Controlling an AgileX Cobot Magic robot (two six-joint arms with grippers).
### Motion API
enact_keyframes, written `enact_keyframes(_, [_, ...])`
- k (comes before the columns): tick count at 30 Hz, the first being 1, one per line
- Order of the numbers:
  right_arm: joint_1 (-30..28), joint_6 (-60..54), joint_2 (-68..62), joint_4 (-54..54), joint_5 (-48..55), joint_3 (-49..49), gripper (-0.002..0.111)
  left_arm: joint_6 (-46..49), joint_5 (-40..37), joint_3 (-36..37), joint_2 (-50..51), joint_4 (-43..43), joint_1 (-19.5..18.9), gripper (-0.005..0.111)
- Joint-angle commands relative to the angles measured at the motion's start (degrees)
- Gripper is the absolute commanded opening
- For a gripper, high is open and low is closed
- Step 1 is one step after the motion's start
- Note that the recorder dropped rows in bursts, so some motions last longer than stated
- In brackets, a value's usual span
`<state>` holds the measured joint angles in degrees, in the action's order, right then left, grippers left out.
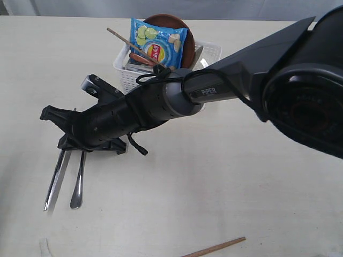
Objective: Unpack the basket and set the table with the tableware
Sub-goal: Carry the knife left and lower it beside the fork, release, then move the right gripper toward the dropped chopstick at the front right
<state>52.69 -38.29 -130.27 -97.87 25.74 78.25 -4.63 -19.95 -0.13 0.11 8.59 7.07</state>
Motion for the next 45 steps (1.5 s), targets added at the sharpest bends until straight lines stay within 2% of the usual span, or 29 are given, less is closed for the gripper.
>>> enact_keyframes(1, [-0.5, 0.6, -0.6, 2.1, 0.1, -0.4, 0.000, -0.1, 0.0, 0.1, -0.1, 0.1, 0.3, 0.000])
enact_keyframes(6, [-0.6, 0.8, -0.6, 2.2, 1.1, -0.4, 0.002, -0.1, 0.0, 0.1, -0.1, 0.1, 0.3, 0.000])
enact_keyframes(11, [-0.6, 1.0, -0.6, 2.2, 0.9, -0.4, 0.024, -0.1, 0.0, 0.1, -0.1, 0.1, 0.3, 0.000])
enact_keyframes(13, [-0.6, 1.0, -0.6, 2.2, 0.8, -0.4, 0.029, -0.1, 0.0, 0.1, -0.1, 0.1, 0.3, 0.000])
enact_keyframes(26, [-0.6, 0.5, 3.1, 2.2, 1.3, -0.4, 0.029, -0.1, 0.0, 0.1, -0.1, 0.1, 0.3, 0.000])
enact_keyframes(34, [-0.6, -7.1, 10.4, 2.8, -0.4, -0.4, 0.029, -0.1, 0.0, 0.1, -0.1, 0.1, 0.3, 0.000])
enact_keyframes(38, [-2.0, -7.1, 14.7, 10.5, 1.6, -0.4, 0.025, -0.1, 0.0, 0.1, -0.1, 0.1, 0.3, 0.000])
enact_keyframes(45, [-10.4, -2.9, 23.9, 23.4, 11.7, -0.4, 0.024, -0.1, 0.0, 0.1, -0.1, 0.1, 0.3, 0.000])
